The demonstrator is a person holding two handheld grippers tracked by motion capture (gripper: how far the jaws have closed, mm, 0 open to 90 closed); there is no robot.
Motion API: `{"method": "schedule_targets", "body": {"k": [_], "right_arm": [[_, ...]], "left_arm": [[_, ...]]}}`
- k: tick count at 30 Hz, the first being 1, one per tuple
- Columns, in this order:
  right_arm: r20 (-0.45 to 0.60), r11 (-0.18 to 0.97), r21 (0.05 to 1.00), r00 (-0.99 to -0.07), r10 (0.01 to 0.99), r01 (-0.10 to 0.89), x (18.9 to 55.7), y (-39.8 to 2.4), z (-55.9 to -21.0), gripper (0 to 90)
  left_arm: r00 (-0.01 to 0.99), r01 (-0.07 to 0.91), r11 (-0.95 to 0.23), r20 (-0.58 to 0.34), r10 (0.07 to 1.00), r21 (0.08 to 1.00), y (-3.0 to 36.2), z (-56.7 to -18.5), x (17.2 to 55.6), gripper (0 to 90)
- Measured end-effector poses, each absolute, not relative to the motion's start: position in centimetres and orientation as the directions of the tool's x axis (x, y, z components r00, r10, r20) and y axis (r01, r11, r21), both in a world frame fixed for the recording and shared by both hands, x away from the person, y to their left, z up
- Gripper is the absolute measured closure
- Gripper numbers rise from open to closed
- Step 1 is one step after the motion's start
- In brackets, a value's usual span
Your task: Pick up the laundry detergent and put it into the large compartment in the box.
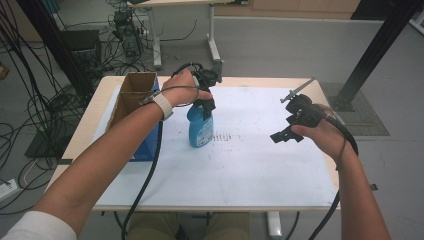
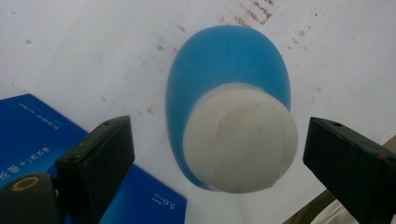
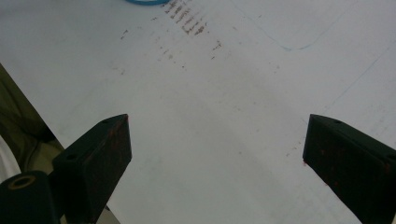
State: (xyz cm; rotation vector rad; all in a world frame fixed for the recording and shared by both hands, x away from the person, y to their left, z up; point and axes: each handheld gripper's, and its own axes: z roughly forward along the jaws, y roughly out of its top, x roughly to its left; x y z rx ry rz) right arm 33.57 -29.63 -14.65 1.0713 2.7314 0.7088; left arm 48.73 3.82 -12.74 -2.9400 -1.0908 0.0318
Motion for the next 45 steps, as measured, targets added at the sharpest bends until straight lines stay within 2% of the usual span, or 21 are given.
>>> {"method": "schedule_targets", "body": {"k": [31, 45], "right_arm": [[0.065, 0.634, 0.466, -0.738, 0.671, 0.617, 33.6, -29.9, -15.2, 7.8], [0.067, 0.633, 0.469, -0.739, 0.67, 0.616, 33.6, -29.9, -15.3, 7.8]], "left_arm": [[0.753, 0.657, -0.753, -0.006, 0.657, -0.002, 3.3, -15.4, 48.4, 11.1], [0.753, 0.658, -0.753, 0.017, 0.658, 0.014, 3.1, -15.7, 48.1, 18.2]]}}
